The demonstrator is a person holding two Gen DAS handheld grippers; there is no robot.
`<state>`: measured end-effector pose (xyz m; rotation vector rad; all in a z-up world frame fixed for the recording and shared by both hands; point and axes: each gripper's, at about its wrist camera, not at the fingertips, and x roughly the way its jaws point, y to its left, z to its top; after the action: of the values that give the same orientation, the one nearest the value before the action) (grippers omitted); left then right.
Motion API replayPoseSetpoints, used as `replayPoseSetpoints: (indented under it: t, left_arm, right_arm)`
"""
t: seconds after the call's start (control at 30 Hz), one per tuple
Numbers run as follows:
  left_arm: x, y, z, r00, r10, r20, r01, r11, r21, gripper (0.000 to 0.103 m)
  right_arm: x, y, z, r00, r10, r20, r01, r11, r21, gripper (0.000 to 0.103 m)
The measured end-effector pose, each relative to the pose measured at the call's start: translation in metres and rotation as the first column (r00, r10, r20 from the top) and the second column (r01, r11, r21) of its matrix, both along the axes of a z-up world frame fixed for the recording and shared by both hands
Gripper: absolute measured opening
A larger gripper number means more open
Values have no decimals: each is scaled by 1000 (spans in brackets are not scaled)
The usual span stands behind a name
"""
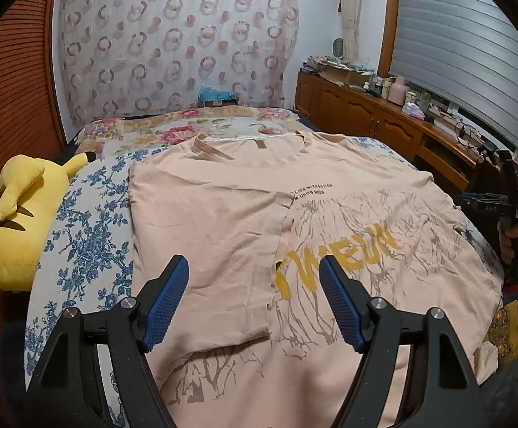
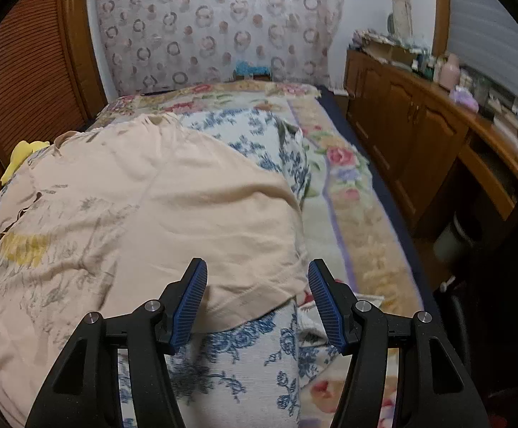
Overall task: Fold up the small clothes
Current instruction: 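Grasp the sleeve hem with the right gripper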
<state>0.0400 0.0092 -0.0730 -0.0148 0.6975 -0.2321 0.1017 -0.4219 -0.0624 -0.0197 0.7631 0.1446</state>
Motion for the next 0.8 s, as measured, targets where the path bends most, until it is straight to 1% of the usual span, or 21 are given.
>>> replayPoseSetpoints:
  t: [0.07,0.13,0.23,0.3,0.4,0.47,0.53,0.6,0.67,0.7,0.8]
  left_arm:
    - [0,-1,-2,1000,1,-5,-1,1000,1,76]
    - [0,-1,-2,1000,0,-9,0,1000,1,76]
    - [0,0,-4,1000,0,-13,0,1000,1,76]
    - [1,0,-5,1000,1,-16,-1,1000,0,76]
    - [1,0,-5,1000,1,-17,-1,1000,2,76]
    - [1,0,-5,1000,1,-17,-1,1000,1,76]
    - [1,0,-6,1000,1,-18,-1,1000,1,76]
    - [1,0,-7,1000,1,-20,-1,1000,1,76]
    - [2,0,-10,1000,0,-24,0,1000,2,76]
    - [2,0,-11,1000,1,-25,-1,1000,3,76]
    - [1,0,-11,1000,2,-28,-2,1000,2,76]
  right_arm:
    - [4,-1,-4,1000,1,-17,-1,1000,10,61]
    - [6,-3,-7,999,0,-35,1,1000,6,59]
    - [15,-1,-2,999,5,-50,-4,1000,14,56]
    - [17,0,-1,998,11,-56,-10,1000,19,50]
    - [20,-3,1,998,23,-53,-22,999,28,44]
    - [21,-5,0,998,23,-50,-22,1000,19,42]
    - [21,-5,-1,999,9,-50,-8,1000,11,35]
    - [20,-3,0,999,-4,-41,3,1000,-13,20]
    - [20,-1,1,999,8,-35,-9,1000,-23,11]
    - [20,1,1,999,14,-34,-15,999,-28,8]
    - [18,7,5,1000,28,-15,-29,999,-45,5]
